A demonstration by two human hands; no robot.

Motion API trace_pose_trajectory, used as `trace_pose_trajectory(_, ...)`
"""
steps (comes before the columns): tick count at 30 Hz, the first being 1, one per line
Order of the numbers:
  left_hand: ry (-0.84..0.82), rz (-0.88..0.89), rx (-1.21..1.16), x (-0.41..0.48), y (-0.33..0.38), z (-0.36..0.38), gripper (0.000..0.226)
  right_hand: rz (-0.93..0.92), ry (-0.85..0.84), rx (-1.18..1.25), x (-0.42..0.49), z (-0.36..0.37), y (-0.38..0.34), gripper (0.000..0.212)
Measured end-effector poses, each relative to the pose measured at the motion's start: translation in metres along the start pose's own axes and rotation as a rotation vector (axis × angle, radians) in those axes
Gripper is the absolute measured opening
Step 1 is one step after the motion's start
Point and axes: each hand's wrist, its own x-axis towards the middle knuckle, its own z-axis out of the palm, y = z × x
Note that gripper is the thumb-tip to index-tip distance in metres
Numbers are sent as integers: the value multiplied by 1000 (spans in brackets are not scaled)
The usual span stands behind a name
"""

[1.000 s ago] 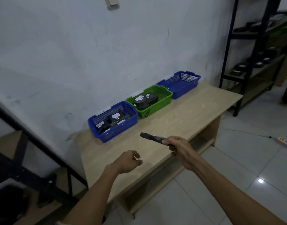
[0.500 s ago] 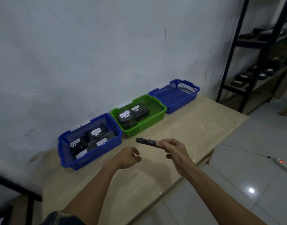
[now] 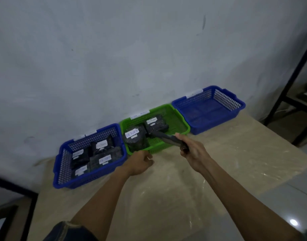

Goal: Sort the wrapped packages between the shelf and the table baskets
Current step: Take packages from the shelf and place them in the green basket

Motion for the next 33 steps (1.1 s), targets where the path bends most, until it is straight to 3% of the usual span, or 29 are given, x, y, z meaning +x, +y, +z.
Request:
trace_pose_trajectory(2, 85, -4, 3, 14, 6, 3, 28, -38, -11, -73, 25, -1, -14, 47)
trace_pose_trajectory(4, 160, -14, 10, 22, 9, 8, 26, -43, -16, -154, 46, 0, -23, 38)
trace_pose_trajectory(7, 159, -31, 38, 34, 11, 15, 27, -79, -6, -292, 74, 8, -33, 29)
trace_pose_trajectory(15, 302, 137, 133, 92, -6, 29, 35, -214, 108, -628, 150, 28, -10, 45)
trace_pose_trajectory(20, 302, 165, 177, 110, -19, 52, 34, -274, 228, -934, 184, 31, 16, 65)
trace_pose_trajectory(23, 350, 164, 183, 119, -22, 58, 28, -295, 237, -1013, 194, 31, 24, 57)
trace_pose_trajectory(28, 427, 138, 132, 132, -20, 64, 26, -282, 87, -1172, 207, 27, 40, 35)
trace_pose_trajectory(31, 440, 143, 99, 137, -20, 66, 20, -211, 32, -1135, 212, 25, 31, 20)
trace_pose_trajectory(33, 446, 149, 58, 138, -20, 67, 20, -161, 80, -1035, 217, 27, 23, 16)
